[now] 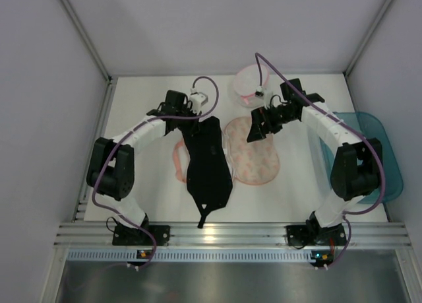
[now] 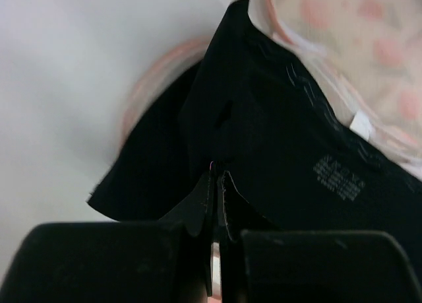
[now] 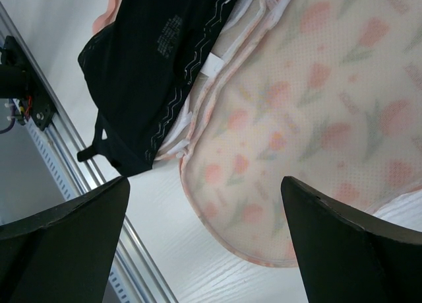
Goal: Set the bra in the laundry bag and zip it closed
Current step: Adjust the bra in the laundry bag.
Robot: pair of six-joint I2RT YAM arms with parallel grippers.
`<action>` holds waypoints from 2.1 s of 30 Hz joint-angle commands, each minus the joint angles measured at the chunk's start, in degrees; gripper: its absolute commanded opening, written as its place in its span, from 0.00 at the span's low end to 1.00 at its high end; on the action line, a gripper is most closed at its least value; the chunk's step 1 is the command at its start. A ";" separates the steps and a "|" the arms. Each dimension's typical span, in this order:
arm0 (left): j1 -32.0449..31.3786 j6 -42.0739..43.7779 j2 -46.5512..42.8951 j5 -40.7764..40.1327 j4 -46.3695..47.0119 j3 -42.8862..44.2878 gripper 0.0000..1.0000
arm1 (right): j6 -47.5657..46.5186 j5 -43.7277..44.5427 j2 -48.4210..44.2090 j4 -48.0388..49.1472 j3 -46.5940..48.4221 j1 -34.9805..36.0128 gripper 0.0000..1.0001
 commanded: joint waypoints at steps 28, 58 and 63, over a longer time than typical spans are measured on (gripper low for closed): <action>-5.15 6.42 -5.49 6.47 1.46 -9.79 0.06 | -0.38 -2.17 -2.23 1.16 -2.39 -0.35 0.99; -8.84 29.01 -4.52 19.04 0.84 -9.27 0.11 | 6.83 3.54 12.98 13.99 -6.79 2.99 0.45; -9.46 29.18 -8.28 17.20 -0.21 -8.21 0.41 | 6.22 2.93 11.58 12.85 -6.08 3.43 0.45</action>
